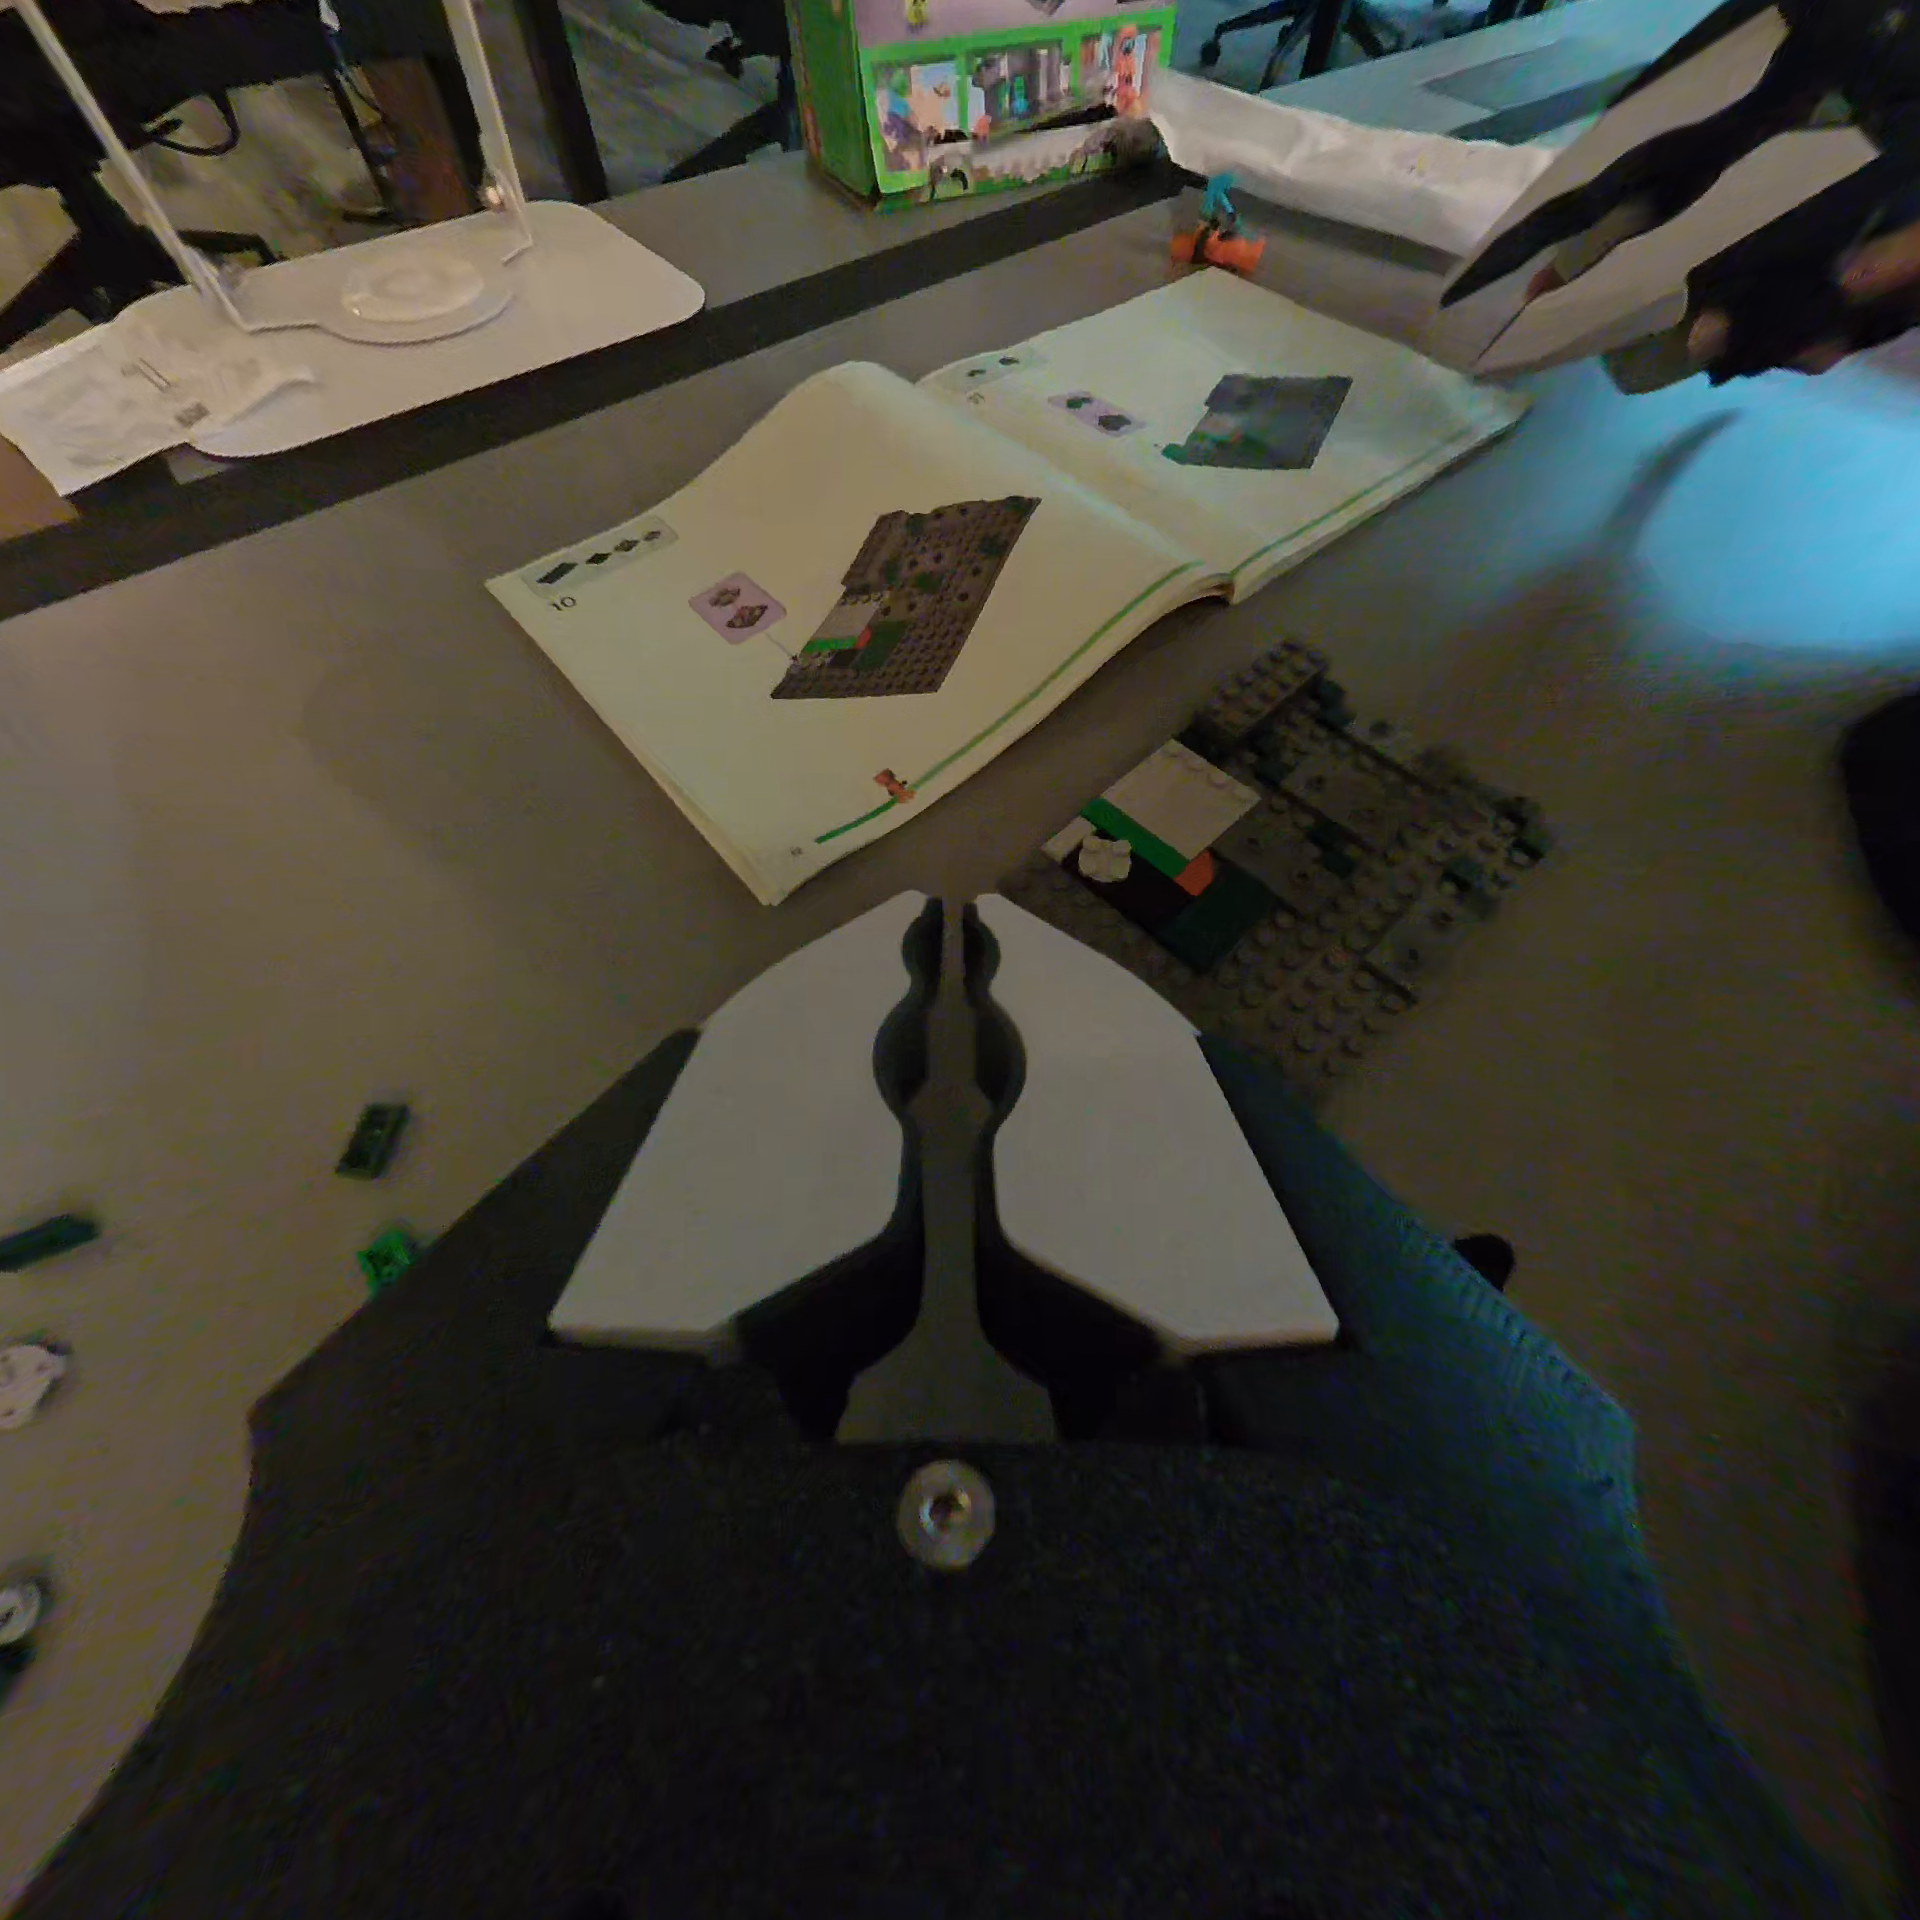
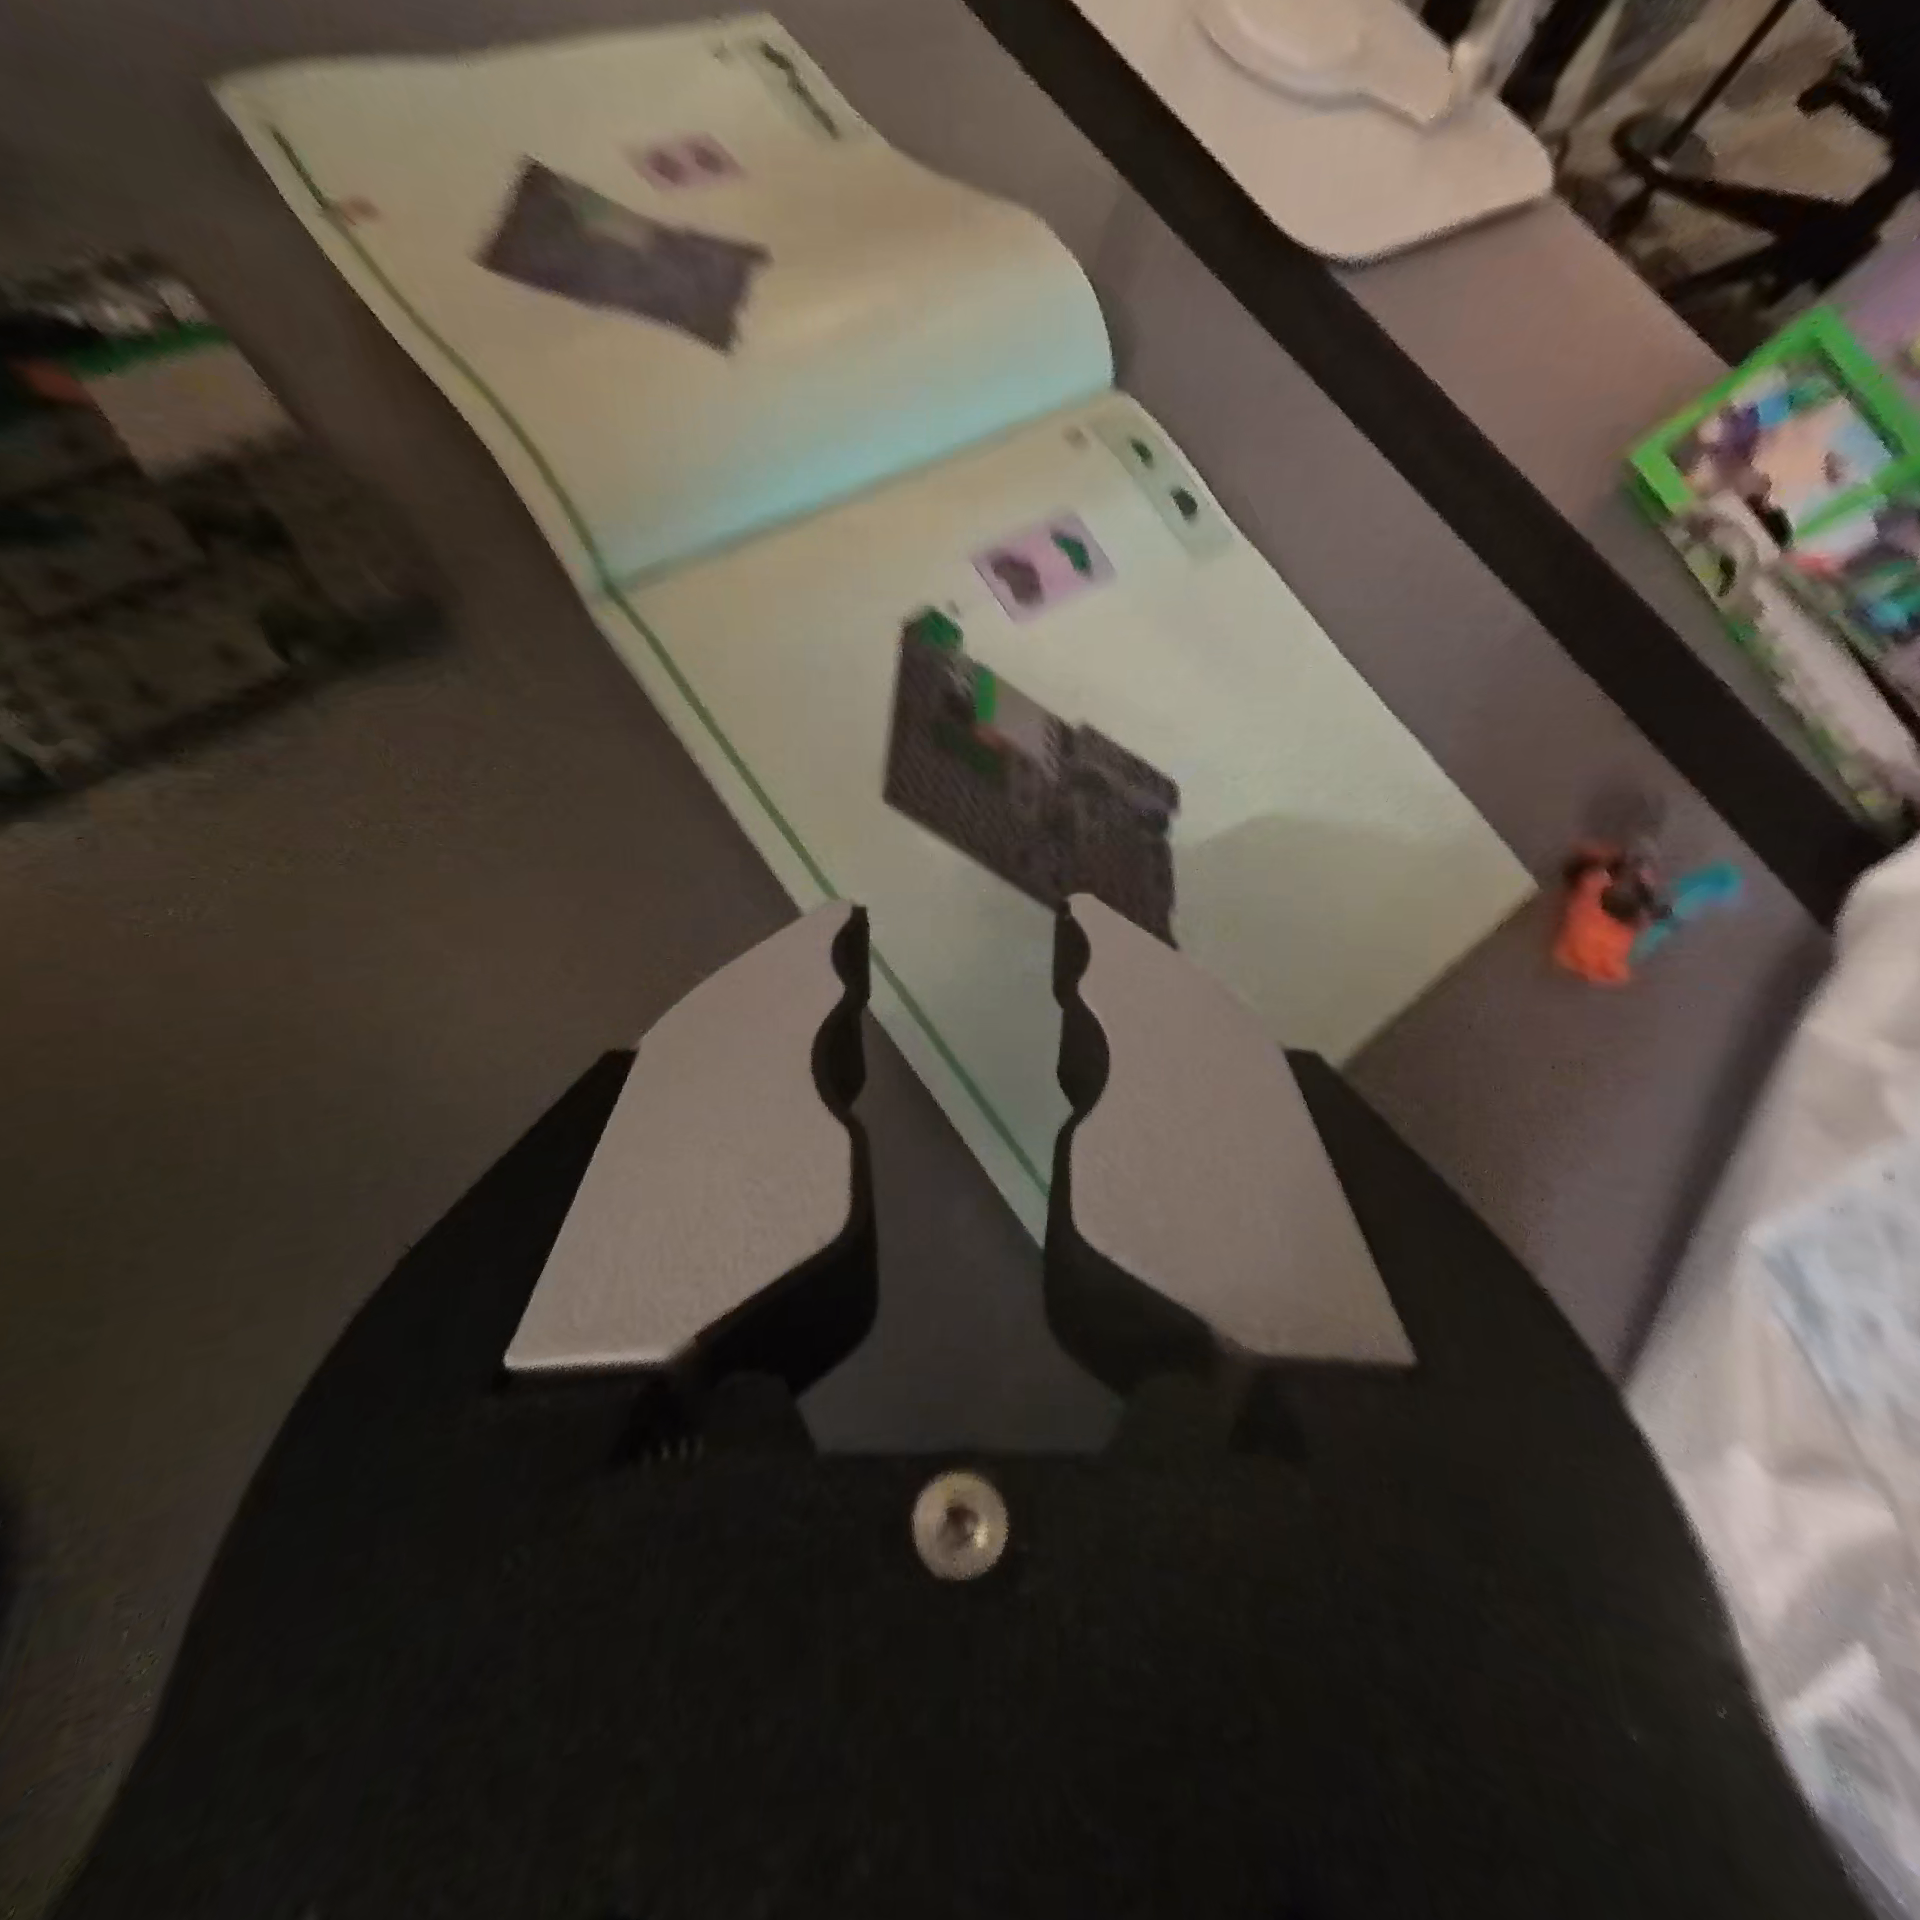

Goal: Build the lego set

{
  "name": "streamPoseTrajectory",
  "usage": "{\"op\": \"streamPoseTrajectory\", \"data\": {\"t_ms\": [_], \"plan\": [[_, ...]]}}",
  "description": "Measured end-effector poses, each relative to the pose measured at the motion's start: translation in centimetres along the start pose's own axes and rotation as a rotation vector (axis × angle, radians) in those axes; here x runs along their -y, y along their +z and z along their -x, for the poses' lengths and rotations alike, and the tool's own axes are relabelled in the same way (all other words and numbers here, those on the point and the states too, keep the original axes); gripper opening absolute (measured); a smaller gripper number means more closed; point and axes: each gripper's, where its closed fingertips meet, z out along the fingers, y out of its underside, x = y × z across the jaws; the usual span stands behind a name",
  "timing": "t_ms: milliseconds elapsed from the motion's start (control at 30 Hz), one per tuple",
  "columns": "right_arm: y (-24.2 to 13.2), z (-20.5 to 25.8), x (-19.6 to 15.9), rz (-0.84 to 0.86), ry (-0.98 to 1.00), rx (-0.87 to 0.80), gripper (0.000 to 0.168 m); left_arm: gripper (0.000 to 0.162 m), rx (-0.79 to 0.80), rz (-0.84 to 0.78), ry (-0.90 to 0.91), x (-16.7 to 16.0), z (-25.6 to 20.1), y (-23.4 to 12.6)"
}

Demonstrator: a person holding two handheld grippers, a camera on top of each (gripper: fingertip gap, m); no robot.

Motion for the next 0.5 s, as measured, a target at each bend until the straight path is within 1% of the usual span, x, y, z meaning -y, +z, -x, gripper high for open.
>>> {"op": "streamPoseTrajectory", "data": {"t_ms": [67, 200, 300, 400, 500], "plan": [[-0.6, -1.4, -2.0, 0.040, -0.018, -0.019, 0.034, 0.006, -0.002, 0.014, 0.022, 0.2, 0.0, 0.3], [-1.0, -2.9, -4.6, 0.107, 0.042, 0.040, 0.035, 0.015, -0.047, 0.056, 0.087, 1.4, -0.2, 1.5], [-0.7, -3.4, -5.2, 0.121, 0.071, 0.080, 0.035, 0.013, -0.048, 0.066, 0.164, 3.3, 0.2, 3.3], [-0.1, -3.4, -5.5, 0.138, 0.075, 0.112, 0.031, 0.008, -0.033, 0.071, 0.216, 5.1, 1.0, 5.9], [0.1, -3.3, -5.4, 0.144, 0.074, 0.131, 0.030, 0.008, -0.021, 0.128, 0.250, 5.4, 1.8, 9.0]]}}
